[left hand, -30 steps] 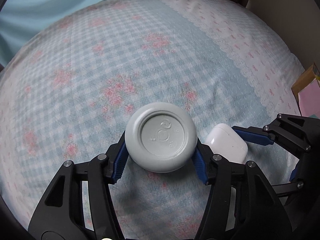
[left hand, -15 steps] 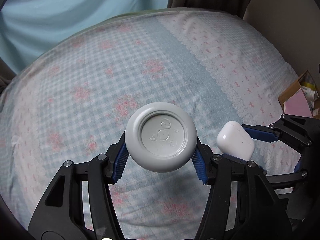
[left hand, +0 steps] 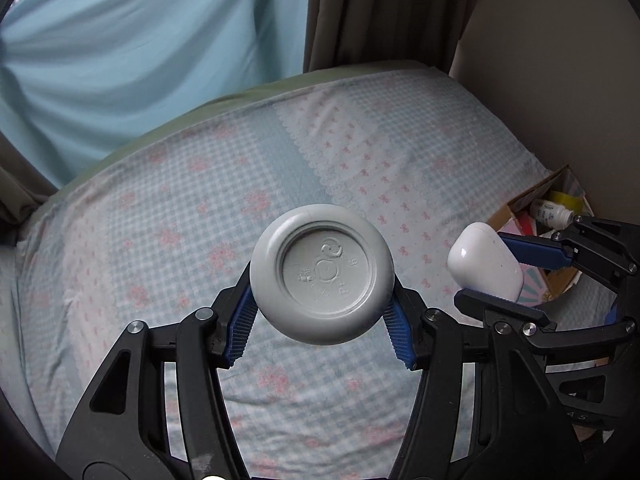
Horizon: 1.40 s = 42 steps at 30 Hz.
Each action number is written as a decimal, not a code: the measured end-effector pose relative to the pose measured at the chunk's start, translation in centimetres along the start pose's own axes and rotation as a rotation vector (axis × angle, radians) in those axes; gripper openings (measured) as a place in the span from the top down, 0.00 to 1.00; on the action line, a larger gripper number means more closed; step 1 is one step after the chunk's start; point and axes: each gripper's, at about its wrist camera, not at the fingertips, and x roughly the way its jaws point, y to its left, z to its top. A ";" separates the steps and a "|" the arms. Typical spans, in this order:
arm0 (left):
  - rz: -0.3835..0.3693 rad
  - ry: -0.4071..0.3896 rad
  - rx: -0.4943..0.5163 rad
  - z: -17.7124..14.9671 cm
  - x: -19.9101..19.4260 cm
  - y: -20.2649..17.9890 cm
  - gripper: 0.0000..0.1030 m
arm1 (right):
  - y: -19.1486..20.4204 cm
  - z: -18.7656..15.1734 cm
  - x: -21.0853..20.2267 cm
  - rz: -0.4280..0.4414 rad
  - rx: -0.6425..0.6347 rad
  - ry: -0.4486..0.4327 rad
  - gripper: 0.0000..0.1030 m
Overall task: Organize rigid objects
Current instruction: 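Lift the jar and earbud case and carry both to the cardboard box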
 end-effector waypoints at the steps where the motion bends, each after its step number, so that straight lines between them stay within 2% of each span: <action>1: -0.003 -0.005 -0.002 0.3 -0.7 -1.1 0.48 | -0.8 -0.1 -1.2 -0.006 0.007 -0.006 0.60; 10: -0.042 -0.034 -0.027 3.1 -5.0 -11.5 0.48 | -9.5 -3.2 -11.2 -0.062 0.059 -0.042 0.60; 19: -0.111 0.001 -0.015 4.3 -3.4 -23.1 0.48 | -19.4 -6.7 -16.2 -0.114 0.140 -0.025 0.60; 25: -0.150 0.049 0.003 4.5 -0.3 -29.3 0.48 | -26.3 -9.5 -17.3 -0.144 0.214 0.009 0.60; 32: -0.177 0.117 0.026 3.9 3.7 -34.8 0.48 | -33.1 -12.6 -16.7 -0.167 0.307 0.067 0.60; 42: -0.185 0.240 0.046 3.5 11.7 -37.5 0.48 | -39.2 -16.6 -12.0 -0.140 0.433 0.189 0.60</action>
